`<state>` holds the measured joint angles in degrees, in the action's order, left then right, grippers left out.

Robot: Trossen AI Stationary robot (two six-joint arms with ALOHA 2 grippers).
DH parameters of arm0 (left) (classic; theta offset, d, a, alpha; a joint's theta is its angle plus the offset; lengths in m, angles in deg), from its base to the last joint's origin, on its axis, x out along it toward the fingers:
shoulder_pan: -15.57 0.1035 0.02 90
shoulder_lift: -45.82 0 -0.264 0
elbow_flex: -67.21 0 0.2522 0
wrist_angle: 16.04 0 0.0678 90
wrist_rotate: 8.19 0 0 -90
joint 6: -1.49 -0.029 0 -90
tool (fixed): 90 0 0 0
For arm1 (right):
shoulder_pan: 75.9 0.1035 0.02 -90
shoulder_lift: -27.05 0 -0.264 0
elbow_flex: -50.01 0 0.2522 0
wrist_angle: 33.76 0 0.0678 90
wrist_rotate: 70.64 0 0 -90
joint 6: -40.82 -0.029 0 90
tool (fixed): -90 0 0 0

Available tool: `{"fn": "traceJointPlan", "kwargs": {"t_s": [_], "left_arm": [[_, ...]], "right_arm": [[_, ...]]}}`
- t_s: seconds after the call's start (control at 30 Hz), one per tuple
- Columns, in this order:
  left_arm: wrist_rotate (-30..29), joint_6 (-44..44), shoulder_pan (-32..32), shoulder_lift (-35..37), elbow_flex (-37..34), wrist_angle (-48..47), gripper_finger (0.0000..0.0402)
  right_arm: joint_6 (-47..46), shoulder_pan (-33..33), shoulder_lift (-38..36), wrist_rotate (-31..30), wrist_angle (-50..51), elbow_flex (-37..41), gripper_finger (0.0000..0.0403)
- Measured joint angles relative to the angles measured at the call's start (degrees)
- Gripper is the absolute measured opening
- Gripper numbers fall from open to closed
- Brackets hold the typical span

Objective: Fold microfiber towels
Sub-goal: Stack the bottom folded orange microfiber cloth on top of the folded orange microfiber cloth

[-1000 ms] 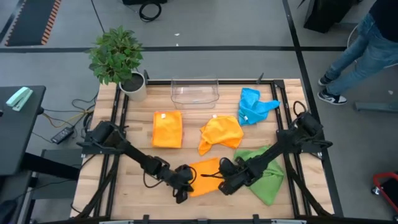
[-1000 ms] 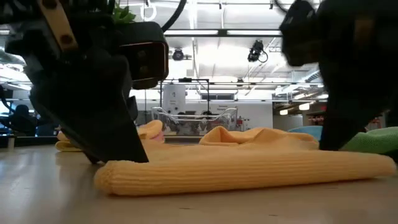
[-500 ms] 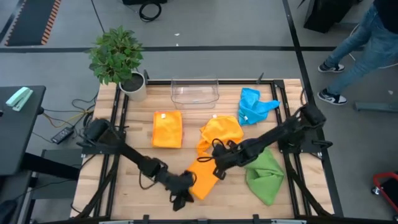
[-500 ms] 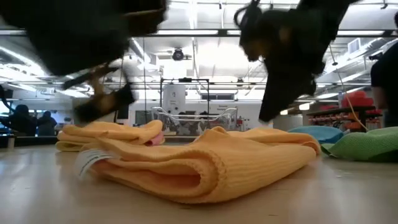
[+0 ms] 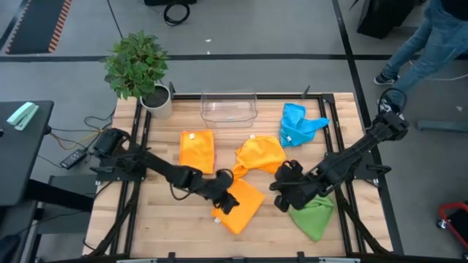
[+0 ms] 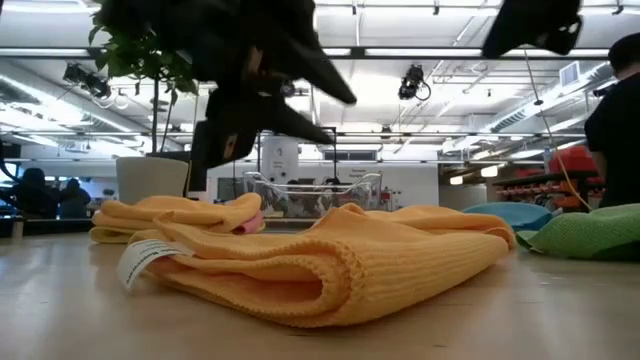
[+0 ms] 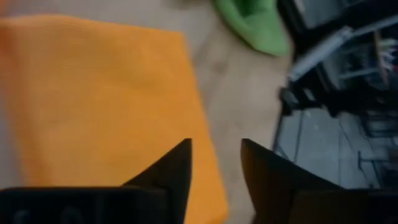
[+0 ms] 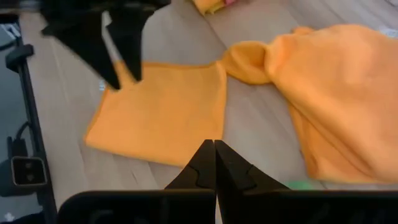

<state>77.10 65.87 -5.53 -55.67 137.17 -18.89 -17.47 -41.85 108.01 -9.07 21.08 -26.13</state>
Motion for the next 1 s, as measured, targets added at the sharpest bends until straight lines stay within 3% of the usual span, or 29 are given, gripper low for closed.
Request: {"fn": "traceJointPlan", "kwargs": {"t_s": [0.17,0.33,0.67,0.83,1.0], "left_arm": [[0.68,-0.31,3.8,0.0,0.06,-5.12,0.0214],[1.54,-0.53,4.94,0.0,0.04,-12.0,0.0243],[1.07,-3.51,3.8,-3.45,0.1,-15.2,0.0232],[1.26,-1.03,3.31,-6.88,0.25,-10.79,0.0237],[1.86,-3.93,2.89,-7.76,0.22,-7.49,0.0221]], "right_arm": [[-3.25,1.9,0.67,-1.11,3.15,0.01,0.0002],[-4.1,2.32,1.91,-0.61,4.1,0.01,0.0002],[-4.66,1.75,1.91,-0.48,4.21,0.01,0.0002],[-4.71,1.33,1.89,-0.48,4.14,0.01,0.0002],[-4.75,1.33,1.87,-0.49,4.2,0.01,0.0002]]}}
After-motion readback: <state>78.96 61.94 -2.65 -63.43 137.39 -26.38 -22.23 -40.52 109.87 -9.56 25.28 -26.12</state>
